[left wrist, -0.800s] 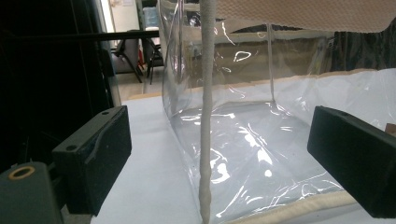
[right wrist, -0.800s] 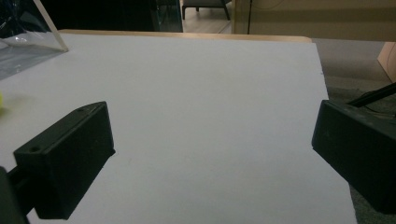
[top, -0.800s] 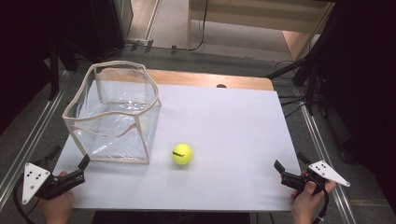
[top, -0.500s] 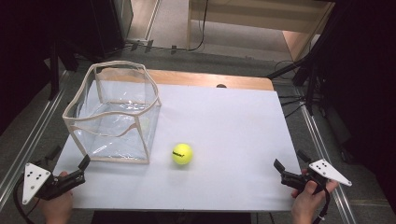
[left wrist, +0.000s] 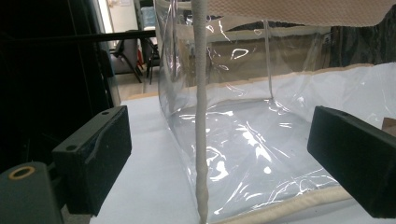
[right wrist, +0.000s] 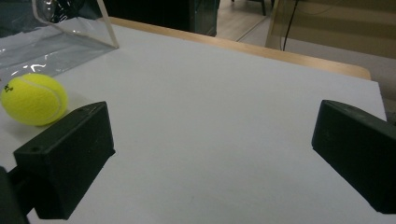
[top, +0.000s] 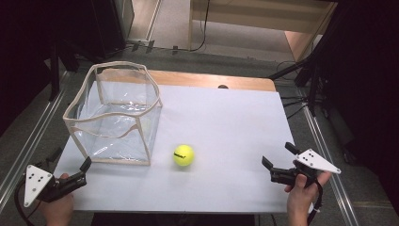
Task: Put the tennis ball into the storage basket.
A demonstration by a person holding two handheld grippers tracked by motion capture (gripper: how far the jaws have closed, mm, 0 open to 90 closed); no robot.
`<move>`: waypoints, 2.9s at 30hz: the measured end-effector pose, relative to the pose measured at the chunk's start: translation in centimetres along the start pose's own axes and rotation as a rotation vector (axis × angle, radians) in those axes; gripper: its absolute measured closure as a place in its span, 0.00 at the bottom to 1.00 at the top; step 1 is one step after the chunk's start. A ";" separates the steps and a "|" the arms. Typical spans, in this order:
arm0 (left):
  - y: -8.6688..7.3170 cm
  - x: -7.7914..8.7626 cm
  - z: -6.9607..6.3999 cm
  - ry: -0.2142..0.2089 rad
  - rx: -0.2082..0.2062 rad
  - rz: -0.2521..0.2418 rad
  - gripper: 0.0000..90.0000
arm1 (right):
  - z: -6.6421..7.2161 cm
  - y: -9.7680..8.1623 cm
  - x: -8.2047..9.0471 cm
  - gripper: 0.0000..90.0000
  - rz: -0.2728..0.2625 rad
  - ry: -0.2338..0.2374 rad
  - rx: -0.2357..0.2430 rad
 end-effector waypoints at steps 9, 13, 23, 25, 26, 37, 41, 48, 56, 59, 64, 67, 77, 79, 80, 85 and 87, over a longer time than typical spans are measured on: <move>0.0 0.0 0.0 -0.001 -0.005 0.003 0.08 | 1.8 1.6 -1.9 0.00 0.032 0.046 0.036; 0.0 0.0 0.0 -0.001 -0.006 0.004 0.08 | 2.6 2.2 -2.8 0.00 0.041 0.062 0.047; 0.0 0.0 0.0 -0.002 -0.007 0.005 0.08 | 4.8 3.6 -5.0 0.00 0.067 0.122 0.086; 0.0 0.0 0.0 -0.002 -0.005 0.004 0.08 | 5.0 3.7 -5.2 0.00 0.073 0.130 0.088; 0.0 0.0 0.0 -0.002 -0.005 0.004 0.08 | 5.2 3.8 -5.4 0.00 0.074 0.134 0.097; 0.0 0.0 0.0 -0.003 -0.002 0.002 0.08 | 7.7 4.5 -8.0 0.00 0.124 0.193 0.135; 0.0 0.0 0.0 -0.004 -0.002 0.002 0.08 | 8.5 4.6 -8.8 0.00 0.140 0.214 0.148; 0.0 0.0 0.0 -0.005 -0.003 0.003 0.08 | 10.3 4.5 -10.4 0.00 0.181 0.255 0.174; 0.0 0.0 0.0 -0.005 -0.003 0.004 0.07 | 12.3 3.7 -12.1 0.00 0.235 0.308 0.193; 0.0 0.0 0.0 -0.005 0.001 0.003 0.08 | 13.0 3.4 -12.6 0.00 0.253 0.327 0.197; 0.0 0.0 0.0 -0.006 0.001 0.003 0.08 | 14.3 2.9 -13.5 0.00 0.285 0.354 0.211; 0.0 0.0 0.0 -0.006 0.001 0.002 0.08 | 14.8 2.6 -14.0 0.00 0.302 0.371 0.218; 0.0 0.0 0.0 -0.007 0.003 0.001 0.08 | 16.0 1.8 -15.2 0.00 0.366 0.405 0.220; 0.0 0.0 0.0 -0.006 0.002 0.003 0.08 | 16.3 1.6 -15.4 0.00 0.375 0.410 0.227; 0.0 0.0 0.0 -0.005 0.001 0.006 0.08 | 16.4 1.5 -15.5 0.00 0.379 0.419 0.228; 0.0 0.0 0.0 -0.007 0.003 0.002 0.08 | 17.1 1.1 -16.0 0.00 0.407 0.446 0.230; 0.0 0.0 0.0 -0.007 0.002 0.002 0.08 | 17.4 0.9 -16.2 0.00 0.422 0.448 0.234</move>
Point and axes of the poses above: each handheld gripper's, and its own axes: x roughly backward along the jaws, y roughly out of its top, z roughly to its left, the point moved 4 cm from there along -x, roughly forward along the jaws, and after that the axes turned 6 degrees about -x, right-handed, at the moved point
